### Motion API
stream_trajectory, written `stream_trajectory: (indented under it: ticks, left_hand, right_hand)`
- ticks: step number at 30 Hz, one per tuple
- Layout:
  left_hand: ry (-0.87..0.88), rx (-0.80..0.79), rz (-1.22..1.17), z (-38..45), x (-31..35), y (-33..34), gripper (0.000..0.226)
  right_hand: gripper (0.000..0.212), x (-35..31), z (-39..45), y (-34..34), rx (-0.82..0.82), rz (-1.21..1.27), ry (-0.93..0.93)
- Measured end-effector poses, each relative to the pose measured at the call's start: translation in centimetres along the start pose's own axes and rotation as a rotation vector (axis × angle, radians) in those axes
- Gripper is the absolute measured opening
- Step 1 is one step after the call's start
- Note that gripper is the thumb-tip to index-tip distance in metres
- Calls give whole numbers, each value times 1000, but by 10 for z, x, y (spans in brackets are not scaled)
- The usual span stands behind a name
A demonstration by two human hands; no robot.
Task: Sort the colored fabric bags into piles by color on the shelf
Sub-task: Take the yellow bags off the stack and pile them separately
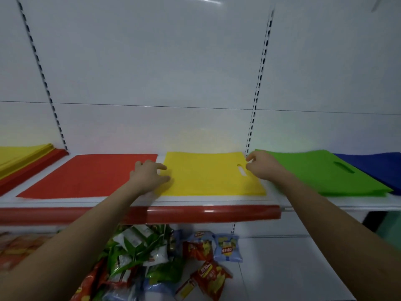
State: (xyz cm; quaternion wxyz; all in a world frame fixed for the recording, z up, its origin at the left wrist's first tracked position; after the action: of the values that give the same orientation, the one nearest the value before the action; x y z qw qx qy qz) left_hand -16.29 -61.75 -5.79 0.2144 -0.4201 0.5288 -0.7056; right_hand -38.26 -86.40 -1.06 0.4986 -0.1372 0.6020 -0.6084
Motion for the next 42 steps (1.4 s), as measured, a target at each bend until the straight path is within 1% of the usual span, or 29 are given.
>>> stream_trajectory:
  ticks: [3,5,8,12,16,22,28,32,36,42]
  left_hand:
    - [-20,7,6,-7,-4,-6,44]
    - [-29,18,12,-11,-10,-11,42]
    - [-51,72,11,-24,-22,-27,35]
    - [-88,214,-53,-56,-49,-55,25]
    - [-158,282,-66,-90,-85,-76,19]
    - [-325,339,-7,-152,-171,-126,20]
    - [-424,379,-1,-213,-255,-191,25]
    - [-463,379,11,-255,-318,-225,27]
    - [-493,384,5,-294,-382,-254,27]
    - [-513,381,8,-324,-463,-280,26]
  right_hand:
    - [25,-22,3,-2,1,87,-47]
    - [21,-39,4,2,-5,133,-94]
    - [21,-67,4,17,-25,188,-166]
    - [21,-118,-3,54,-75,282,-285]
    - [22,-177,-14,90,-106,399,-368]
    - [40,-304,-50,128,-216,399,-560]
    - [38,-428,-104,151,-336,353,-723]
    - [34,-505,-146,181,-469,313,-802]
    - [35,-574,-176,210,-485,287,-850]
    - [32,-642,-198,252,-486,250,-814]
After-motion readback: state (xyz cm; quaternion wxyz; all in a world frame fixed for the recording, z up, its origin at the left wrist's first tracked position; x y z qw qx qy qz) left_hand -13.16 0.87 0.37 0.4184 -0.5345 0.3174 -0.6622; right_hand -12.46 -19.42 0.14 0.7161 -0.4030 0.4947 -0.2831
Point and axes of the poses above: each hand's wrist, its own z-axis towards the middle knuckle, its own y-axis out of the palm, x = y × z, the point moved 10 cm from there along z, towards the middle knuckle, and after that the axes turned 6 degrees about -y, right-handed, at the moved point
